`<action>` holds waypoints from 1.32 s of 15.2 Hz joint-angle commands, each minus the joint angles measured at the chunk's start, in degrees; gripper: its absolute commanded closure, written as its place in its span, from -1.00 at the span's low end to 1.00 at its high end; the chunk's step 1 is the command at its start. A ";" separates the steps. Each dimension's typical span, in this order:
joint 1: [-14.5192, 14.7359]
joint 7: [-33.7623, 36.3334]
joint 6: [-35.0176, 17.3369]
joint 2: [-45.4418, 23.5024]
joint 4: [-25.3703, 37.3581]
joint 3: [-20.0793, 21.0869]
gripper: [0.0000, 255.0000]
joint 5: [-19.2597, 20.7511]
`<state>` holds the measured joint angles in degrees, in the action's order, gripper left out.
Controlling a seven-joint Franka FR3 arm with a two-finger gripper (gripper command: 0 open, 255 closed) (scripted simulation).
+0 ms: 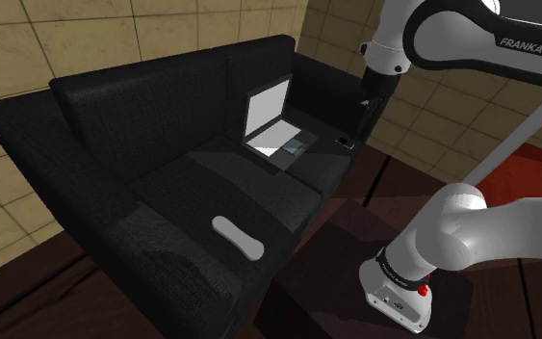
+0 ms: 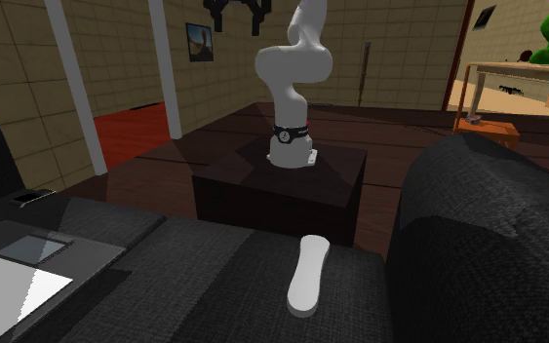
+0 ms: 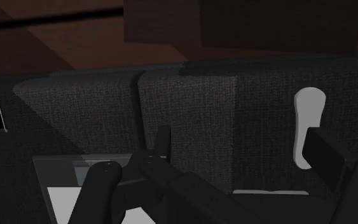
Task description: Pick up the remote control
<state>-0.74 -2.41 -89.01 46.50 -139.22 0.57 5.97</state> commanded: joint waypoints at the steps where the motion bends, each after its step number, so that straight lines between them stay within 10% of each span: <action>1: 0.00 0.00 0.00 0.00 0.00 0.00 -1.00 0.00; 20: 5.44 12.38 -39.46 -23.24 -14.85 10.23 -1.00 -6.94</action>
<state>4.45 9.14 -126.01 25.41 -153.97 10.11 -0.79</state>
